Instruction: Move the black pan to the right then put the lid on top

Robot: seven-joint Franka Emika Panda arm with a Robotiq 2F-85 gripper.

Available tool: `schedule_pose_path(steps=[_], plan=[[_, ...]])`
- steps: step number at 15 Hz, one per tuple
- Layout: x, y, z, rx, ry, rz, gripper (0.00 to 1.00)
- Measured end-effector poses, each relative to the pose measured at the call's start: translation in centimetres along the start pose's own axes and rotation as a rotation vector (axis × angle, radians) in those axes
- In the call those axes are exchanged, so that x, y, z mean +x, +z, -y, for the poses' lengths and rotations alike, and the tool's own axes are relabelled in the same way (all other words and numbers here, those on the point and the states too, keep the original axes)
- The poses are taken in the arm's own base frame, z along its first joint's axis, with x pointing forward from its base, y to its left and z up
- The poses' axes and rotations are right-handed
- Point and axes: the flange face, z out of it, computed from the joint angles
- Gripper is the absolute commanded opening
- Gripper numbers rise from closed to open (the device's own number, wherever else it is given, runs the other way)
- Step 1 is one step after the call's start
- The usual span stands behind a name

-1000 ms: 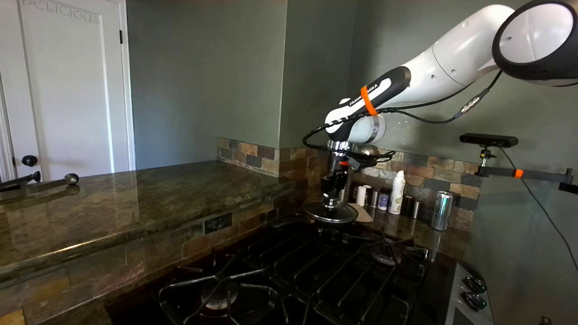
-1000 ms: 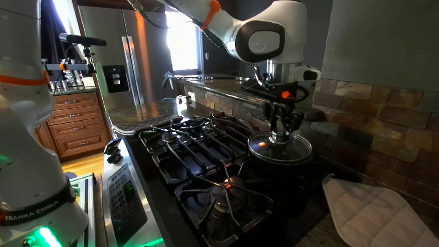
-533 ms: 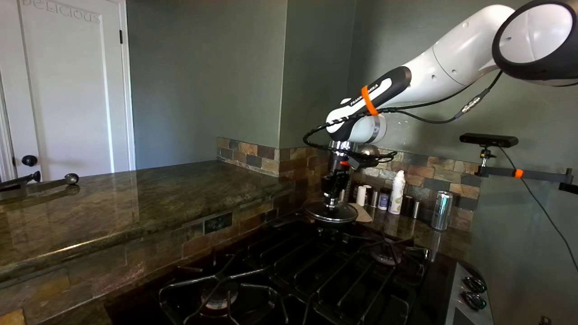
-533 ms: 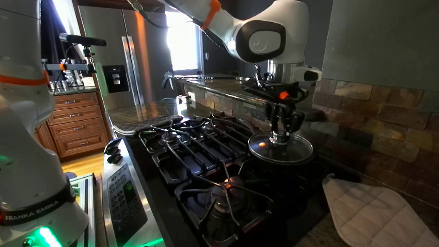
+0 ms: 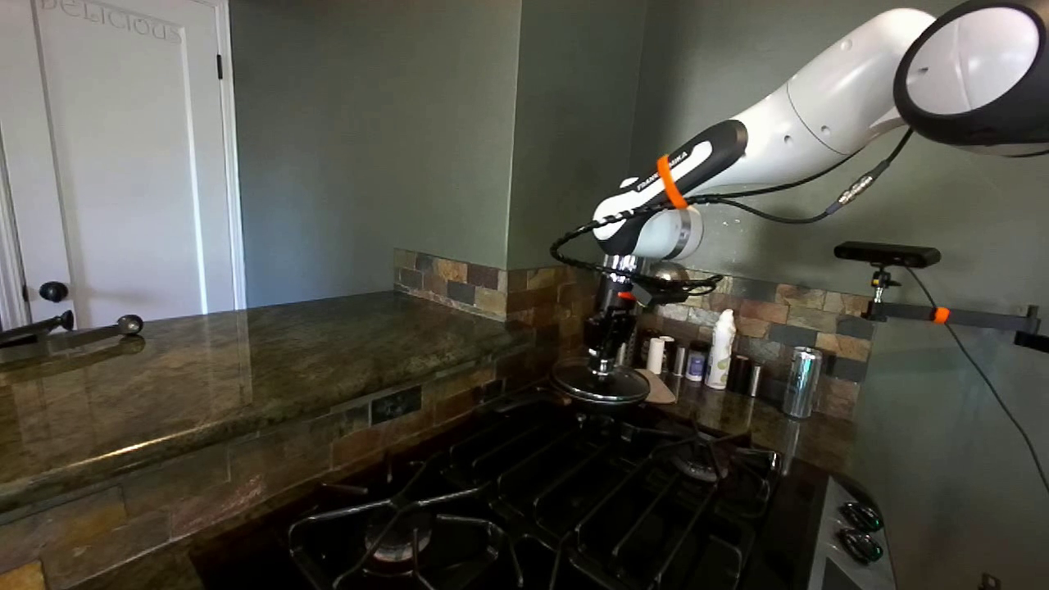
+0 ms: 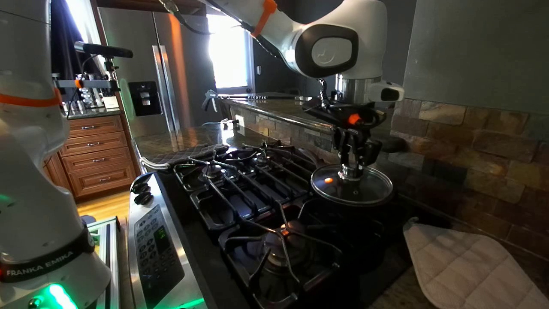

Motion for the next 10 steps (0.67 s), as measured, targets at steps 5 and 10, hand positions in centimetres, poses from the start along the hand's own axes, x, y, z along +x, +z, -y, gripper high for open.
schedule_pose_path(steps=[5,10], plan=[[0.29,-0.27,0.29,0.000,-0.002,-0.007,0.23],[0.35,0.08,0.51,0.002,-0.002,-0.002,0.23]])
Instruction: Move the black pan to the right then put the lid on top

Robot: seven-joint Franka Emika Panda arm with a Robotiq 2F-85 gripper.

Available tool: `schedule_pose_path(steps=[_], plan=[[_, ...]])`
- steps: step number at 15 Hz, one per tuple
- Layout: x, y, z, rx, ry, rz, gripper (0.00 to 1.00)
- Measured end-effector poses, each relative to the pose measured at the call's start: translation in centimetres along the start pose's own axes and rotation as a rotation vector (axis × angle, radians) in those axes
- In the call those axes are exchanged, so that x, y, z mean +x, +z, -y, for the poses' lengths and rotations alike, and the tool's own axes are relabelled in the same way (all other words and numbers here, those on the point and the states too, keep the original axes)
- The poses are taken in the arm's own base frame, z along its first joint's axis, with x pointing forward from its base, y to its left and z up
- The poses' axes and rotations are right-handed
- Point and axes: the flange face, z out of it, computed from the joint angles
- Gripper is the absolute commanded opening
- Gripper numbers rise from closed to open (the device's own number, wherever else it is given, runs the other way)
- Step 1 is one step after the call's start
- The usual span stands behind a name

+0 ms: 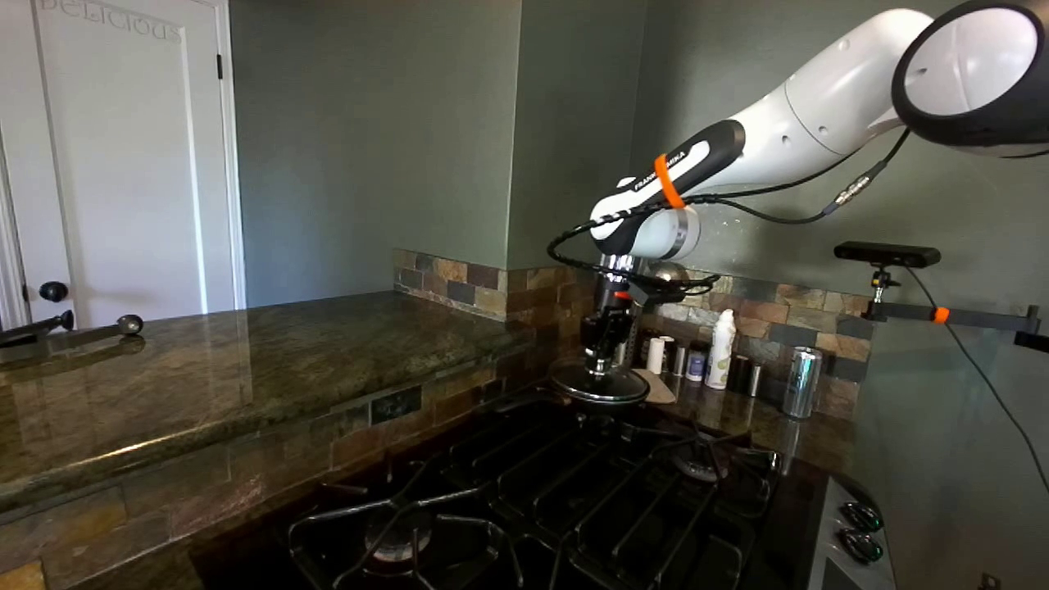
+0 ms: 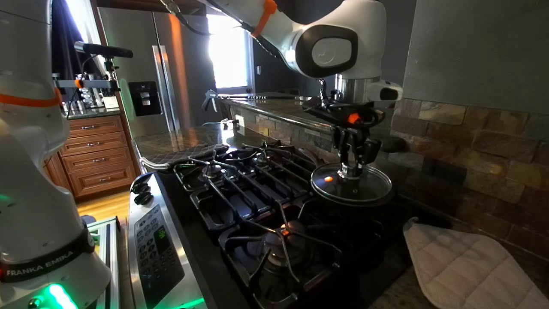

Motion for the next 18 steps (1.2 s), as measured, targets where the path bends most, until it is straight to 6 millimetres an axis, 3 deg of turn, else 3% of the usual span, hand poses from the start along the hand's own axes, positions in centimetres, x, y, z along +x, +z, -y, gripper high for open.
schedule_pose_path(steps=[18], plan=[[0.07,0.36,-0.35,-0.003,0.059,0.000,0.23]])
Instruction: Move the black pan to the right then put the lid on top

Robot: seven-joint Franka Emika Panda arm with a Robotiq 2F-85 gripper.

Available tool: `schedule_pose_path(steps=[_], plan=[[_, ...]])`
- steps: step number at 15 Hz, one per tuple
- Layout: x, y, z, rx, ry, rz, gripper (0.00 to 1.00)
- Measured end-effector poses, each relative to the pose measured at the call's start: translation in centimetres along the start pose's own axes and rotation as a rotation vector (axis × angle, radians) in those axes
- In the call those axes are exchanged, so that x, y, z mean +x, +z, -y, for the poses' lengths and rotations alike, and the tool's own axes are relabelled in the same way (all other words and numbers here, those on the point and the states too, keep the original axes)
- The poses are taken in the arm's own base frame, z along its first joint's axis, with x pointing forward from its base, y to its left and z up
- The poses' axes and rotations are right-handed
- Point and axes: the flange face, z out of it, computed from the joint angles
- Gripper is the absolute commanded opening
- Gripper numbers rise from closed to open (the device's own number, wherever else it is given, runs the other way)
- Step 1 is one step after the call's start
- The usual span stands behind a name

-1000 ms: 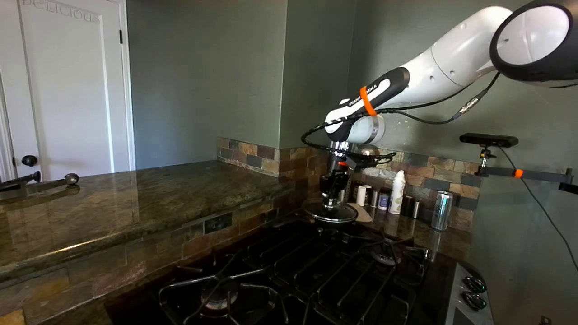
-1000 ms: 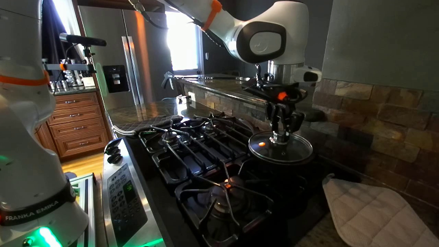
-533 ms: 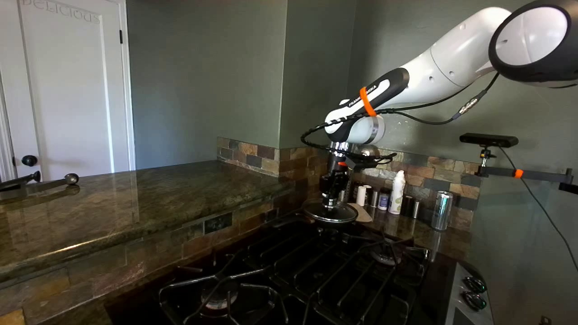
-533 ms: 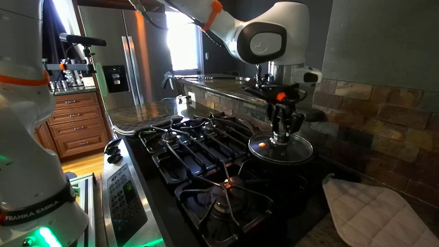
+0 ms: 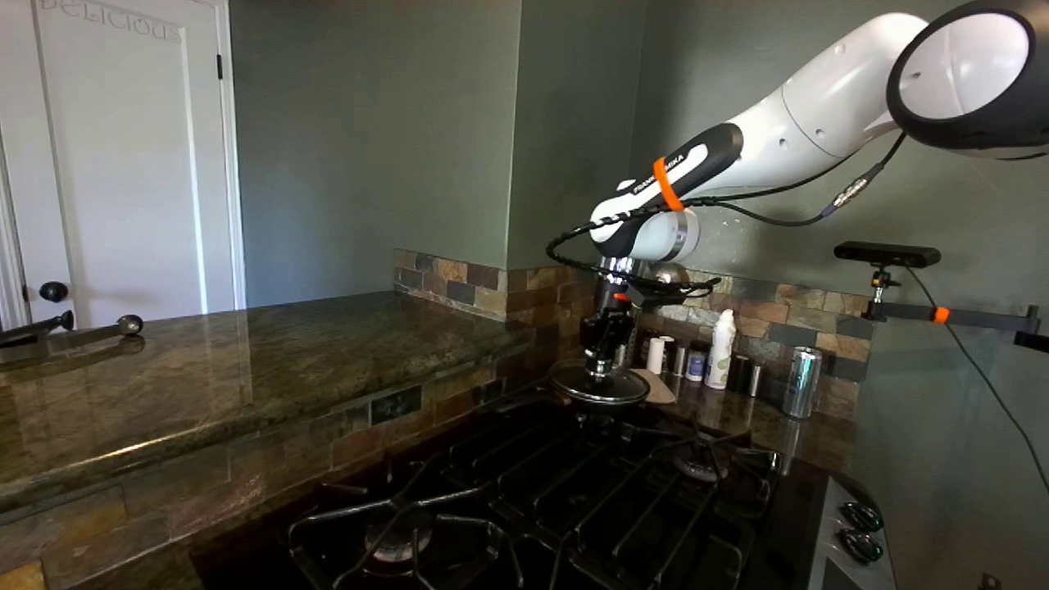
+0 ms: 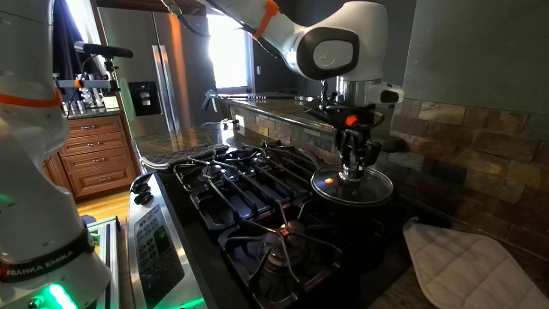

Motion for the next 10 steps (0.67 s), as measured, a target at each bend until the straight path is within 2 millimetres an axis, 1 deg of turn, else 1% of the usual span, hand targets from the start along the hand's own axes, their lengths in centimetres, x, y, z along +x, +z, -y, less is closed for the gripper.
schedule_pose_path(steps=[4,5,6,7,9,10], plan=[[0.01,0.02,0.04,0.000,0.000,0.000,0.23],[0.01,0.03,0.06,0.000,0.000,0.000,0.39],[0.01,0.04,0.07,0.000,0.000,0.001,0.73],[0.01,0.06,0.07,0.000,0.000,0.001,0.76],[0.04,-0.01,0.05,0.000,0.001,0.000,0.88],[0.08,-0.11,0.06,-0.001,0.001,-0.002,0.96]])
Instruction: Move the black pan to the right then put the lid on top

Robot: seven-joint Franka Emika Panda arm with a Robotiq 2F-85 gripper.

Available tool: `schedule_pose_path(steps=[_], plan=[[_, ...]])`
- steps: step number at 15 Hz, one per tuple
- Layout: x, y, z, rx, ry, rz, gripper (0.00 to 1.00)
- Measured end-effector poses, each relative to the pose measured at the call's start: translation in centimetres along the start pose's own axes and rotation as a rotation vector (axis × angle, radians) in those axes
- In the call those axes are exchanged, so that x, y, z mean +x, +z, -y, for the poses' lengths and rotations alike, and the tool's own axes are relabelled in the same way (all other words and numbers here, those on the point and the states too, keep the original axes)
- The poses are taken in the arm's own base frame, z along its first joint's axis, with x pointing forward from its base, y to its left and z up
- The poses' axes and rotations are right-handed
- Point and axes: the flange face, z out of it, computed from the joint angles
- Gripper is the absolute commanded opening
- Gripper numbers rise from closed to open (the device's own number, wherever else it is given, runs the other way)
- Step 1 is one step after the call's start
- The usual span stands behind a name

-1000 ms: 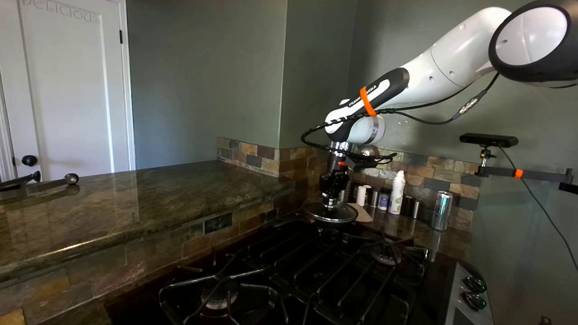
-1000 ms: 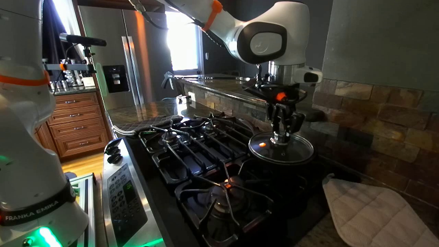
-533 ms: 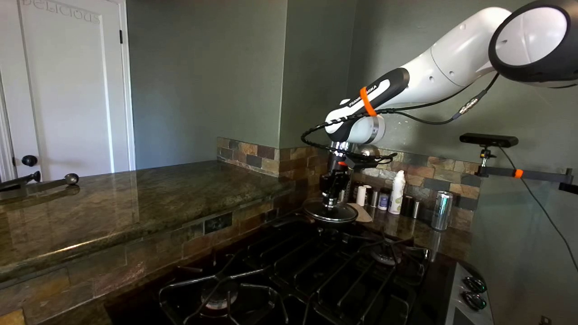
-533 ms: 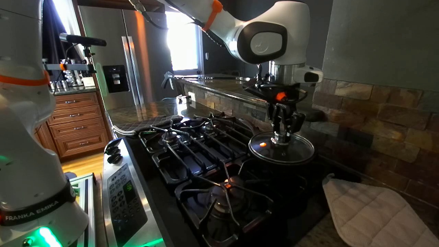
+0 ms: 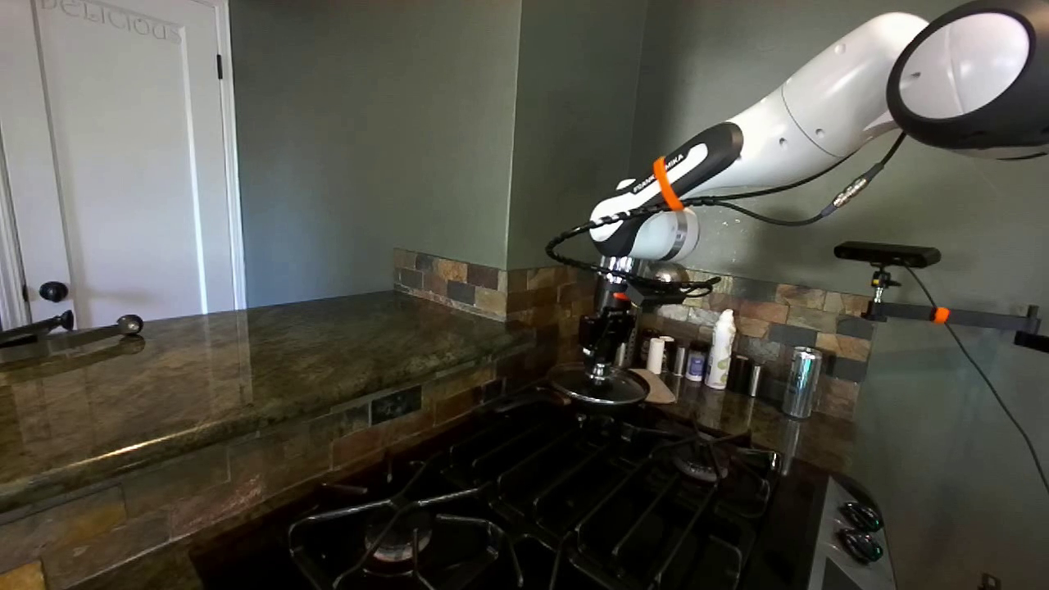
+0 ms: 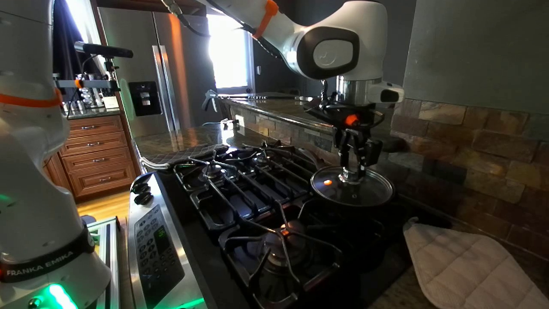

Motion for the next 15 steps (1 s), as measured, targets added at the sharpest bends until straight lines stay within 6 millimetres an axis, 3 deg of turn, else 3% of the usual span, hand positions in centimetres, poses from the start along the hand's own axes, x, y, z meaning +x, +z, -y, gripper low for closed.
schedule_pose_path(steps=[1,7,15], plan=[[0.1,-0.1,0.0,0.000,0.000,-0.003,1.00],[0.3,-1.7,0.0,-0.004,0.002,-0.030,1.00],[-1.0,-6.3,-1.0,-0.073,-0.026,-0.076,1.00]])
